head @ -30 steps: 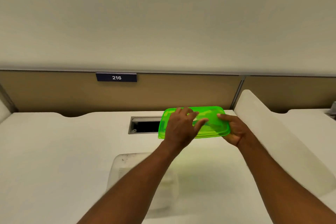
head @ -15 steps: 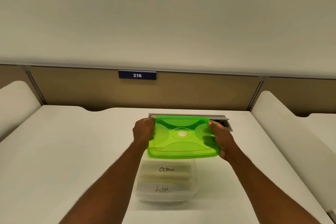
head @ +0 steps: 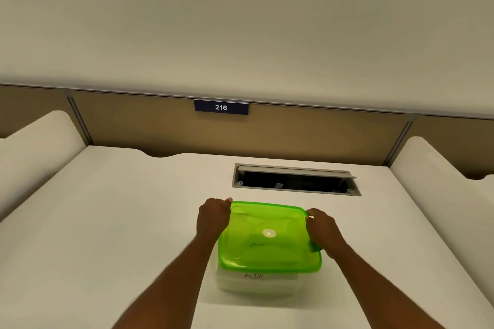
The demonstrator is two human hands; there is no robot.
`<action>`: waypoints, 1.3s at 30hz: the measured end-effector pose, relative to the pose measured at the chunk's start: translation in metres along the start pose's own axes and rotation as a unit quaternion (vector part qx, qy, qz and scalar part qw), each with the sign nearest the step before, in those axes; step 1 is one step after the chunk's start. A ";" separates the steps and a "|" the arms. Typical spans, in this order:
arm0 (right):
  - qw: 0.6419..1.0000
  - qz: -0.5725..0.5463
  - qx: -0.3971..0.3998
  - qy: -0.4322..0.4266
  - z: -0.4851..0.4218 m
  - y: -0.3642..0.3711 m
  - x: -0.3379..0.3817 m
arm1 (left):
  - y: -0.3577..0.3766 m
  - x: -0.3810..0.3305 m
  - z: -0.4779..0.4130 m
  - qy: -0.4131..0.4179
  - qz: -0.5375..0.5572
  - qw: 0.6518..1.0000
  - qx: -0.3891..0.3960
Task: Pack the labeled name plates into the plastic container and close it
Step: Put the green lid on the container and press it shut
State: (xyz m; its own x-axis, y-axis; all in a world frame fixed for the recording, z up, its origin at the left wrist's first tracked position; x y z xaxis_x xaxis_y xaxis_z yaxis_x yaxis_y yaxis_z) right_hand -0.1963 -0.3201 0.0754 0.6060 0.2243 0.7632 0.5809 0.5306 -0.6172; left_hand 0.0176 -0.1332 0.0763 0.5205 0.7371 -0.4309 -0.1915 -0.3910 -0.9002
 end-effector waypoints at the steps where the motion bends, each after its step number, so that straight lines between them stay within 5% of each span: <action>1: 1.000 0.007 -0.001 0.008 0.000 0.003 -0.001 | 0.001 0.000 0.000 0.002 0.000 1.000 -0.002; 8: 0.999 0.025 0.014 0.032 0.000 0.008 -0.001 | 0.006 -0.003 -0.001 0.044 -0.097 0.994 -0.004; 20: 0.996 0.069 0.045 0.025 -0.001 0.012 0.000 | 0.013 0.004 0.003 0.031 -0.094 0.995 -0.003; 39: 0.995 0.076 0.054 0.018 -0.005 0.016 -0.003 | 0.020 0.018 0.001 -0.111 0.076 0.989 0.054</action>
State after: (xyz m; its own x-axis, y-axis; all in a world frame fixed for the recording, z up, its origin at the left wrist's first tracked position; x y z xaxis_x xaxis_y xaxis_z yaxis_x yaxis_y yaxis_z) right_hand -0.1857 -0.3163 0.0620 0.7027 0.2796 0.6542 0.4203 0.5788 -0.6988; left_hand 0.0223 -0.1274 0.0502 0.2852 0.7817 -0.5547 -0.3487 -0.4544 -0.8197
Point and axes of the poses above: each hand's wrist, its own z-axis away from the middle knuckle, its own y-axis out of the palm, x = y × z, the point moved 3 cm from there along -z, towards the middle knuckle, and after that the axes turned 12 degrees about -z, right-handed, at the moved point
